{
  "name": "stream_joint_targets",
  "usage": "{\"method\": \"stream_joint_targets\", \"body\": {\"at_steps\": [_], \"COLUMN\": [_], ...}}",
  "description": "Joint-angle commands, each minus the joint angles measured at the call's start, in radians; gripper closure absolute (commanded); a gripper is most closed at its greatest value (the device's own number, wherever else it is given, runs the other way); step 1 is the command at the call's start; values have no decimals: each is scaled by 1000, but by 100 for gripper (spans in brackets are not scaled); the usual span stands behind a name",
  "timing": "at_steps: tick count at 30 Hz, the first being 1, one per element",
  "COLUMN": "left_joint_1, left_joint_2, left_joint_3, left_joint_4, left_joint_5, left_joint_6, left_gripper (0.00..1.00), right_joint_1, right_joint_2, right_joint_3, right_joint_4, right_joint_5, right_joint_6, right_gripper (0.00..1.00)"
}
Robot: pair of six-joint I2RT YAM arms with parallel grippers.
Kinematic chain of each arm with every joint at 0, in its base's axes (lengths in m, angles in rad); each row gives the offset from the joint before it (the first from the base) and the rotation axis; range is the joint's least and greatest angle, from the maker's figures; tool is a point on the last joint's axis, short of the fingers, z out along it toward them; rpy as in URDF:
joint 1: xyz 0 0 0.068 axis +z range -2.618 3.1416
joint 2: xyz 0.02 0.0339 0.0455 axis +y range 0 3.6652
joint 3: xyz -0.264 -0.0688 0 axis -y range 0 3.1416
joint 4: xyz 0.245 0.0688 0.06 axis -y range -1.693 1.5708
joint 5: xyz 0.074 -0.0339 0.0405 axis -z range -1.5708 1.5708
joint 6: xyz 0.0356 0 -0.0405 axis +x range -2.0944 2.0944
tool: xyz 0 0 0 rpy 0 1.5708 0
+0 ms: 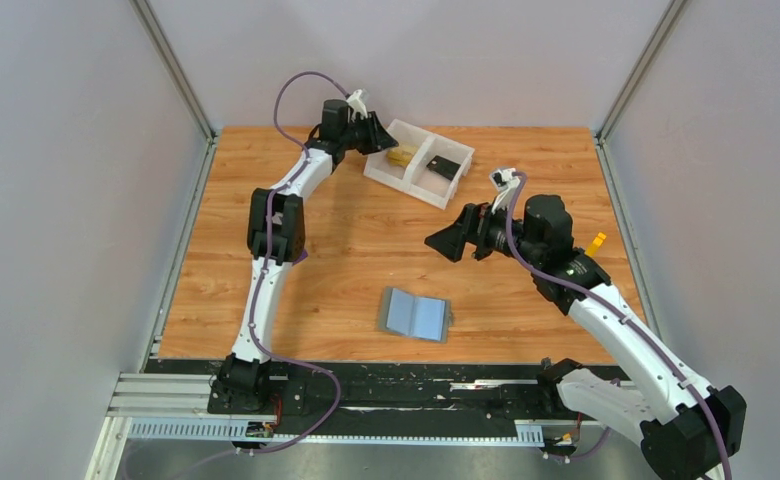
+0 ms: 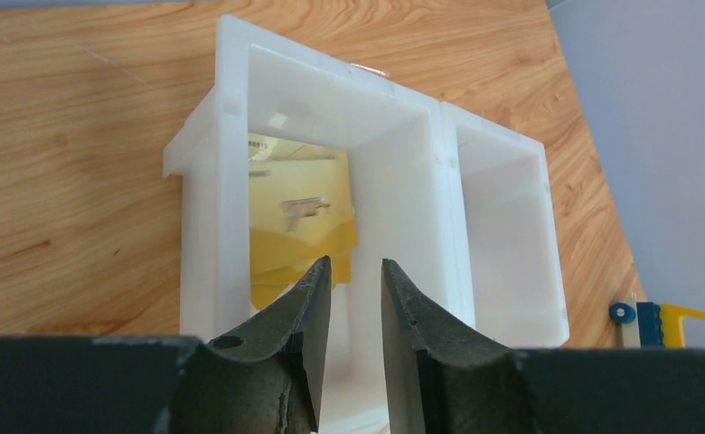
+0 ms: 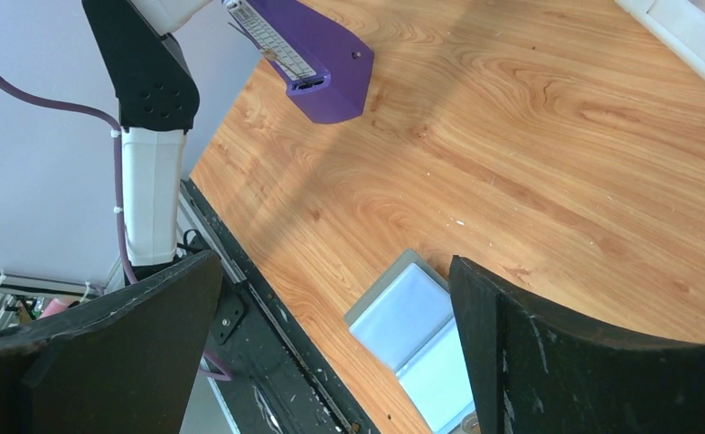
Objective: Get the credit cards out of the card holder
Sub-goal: Place the credit card in the storage box.
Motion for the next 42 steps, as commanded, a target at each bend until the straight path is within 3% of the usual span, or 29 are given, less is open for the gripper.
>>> {"method": "stream_joint_targets", "body": {"at_steps": [1, 10, 16, 20, 25, 29, 34, 42], "left_joint_1": [-5, -9, -22, -26, -45, -83, -131, -228], "left_joint_2": [1, -50, -212, -365, -548, -686, -865, -1031], "left_joint_3": [52, 55, -25, -179, -471, -672, -900, -1124], "left_joint_4": [58, 60, 0, -27, -41, -107, -248, -375], "left_joint_5": [-8, 5, 47, 65, 100, 155, 106, 27], "left_joint_6": [26, 29, 31, 11, -19, 8, 81, 138], "left_gripper": [64, 60, 59, 61, 62, 62, 61, 57], "right_joint_1": [-3, -3, -3, -3, -2, 14, 60, 142], "right_joint_2": [-16, -10, -10, -22, -41, -65, -108, -127], "right_joint_3": [52, 49, 50, 41, -50, -141, -246, -373], "right_joint_4": [11, -6, -91, -171, -182, -169, -150, -98], "right_joint_5": [13, 68, 145, 148, 62, 35, 55, 127], "right_joint_6": [-20, 13, 51, 110, 208, 272, 334, 424], "right_gripper": [0, 0, 0, 1, 15, 19, 21, 25]}}
